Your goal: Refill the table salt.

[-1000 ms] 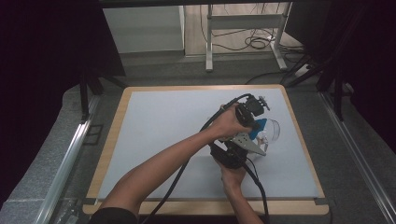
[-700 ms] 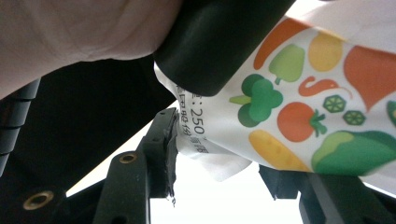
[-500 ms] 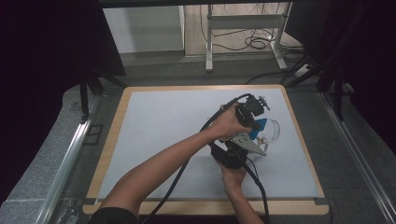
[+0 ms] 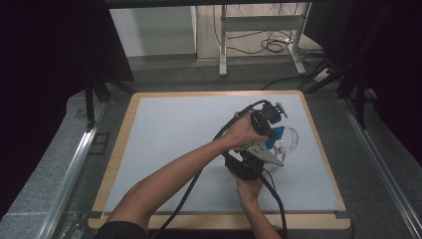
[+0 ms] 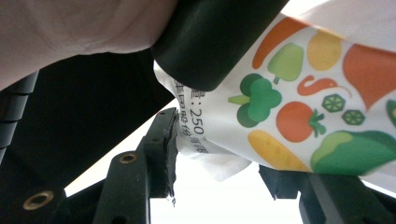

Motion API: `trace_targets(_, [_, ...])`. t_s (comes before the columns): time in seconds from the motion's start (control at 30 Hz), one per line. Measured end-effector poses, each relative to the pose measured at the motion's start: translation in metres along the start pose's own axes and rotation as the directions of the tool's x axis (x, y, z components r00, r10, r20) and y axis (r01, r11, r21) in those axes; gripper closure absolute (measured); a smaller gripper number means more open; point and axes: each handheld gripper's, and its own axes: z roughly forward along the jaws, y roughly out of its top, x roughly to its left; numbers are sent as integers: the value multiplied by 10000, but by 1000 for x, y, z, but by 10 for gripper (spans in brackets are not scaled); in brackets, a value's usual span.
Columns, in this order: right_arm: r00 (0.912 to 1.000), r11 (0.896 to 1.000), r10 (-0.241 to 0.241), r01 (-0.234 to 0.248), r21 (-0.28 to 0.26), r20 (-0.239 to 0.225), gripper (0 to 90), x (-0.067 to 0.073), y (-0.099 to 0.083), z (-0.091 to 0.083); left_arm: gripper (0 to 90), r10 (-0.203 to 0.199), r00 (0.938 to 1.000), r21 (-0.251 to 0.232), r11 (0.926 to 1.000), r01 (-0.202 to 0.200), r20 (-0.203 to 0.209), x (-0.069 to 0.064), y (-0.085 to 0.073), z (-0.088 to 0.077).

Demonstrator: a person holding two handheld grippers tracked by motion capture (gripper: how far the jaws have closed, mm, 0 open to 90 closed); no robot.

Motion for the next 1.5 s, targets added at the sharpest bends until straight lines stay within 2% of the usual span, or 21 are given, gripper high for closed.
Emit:
trace_targets(0.47, [9994, 9991, -358, 357, 248, 18, 524, 0, -4, 1, 900, -75, 10000, -129, 9999, 75, 27, 1, -4, -3])
trace_targets(0.9, [9973, 9968, -485, 449, 654, 552, 523, 0, -17, 1, 899, -317, 9994, -353, 9989, 320, 110, 4, -12, -3])
trace_targets(1.13, [9962, 9955, -600, 552, 765, 625, 517, 1, -20, 0, 899, -419, 9990, -503, 9978, 427, 161, 5, -16, -7])
trace_targets(1.5, [9923, 9906, -876, 775, 1131, 872, 501, 4, -31, -1, 899, -820, 9959, -1062, 9907, 856, 375, 8, -31, -15])
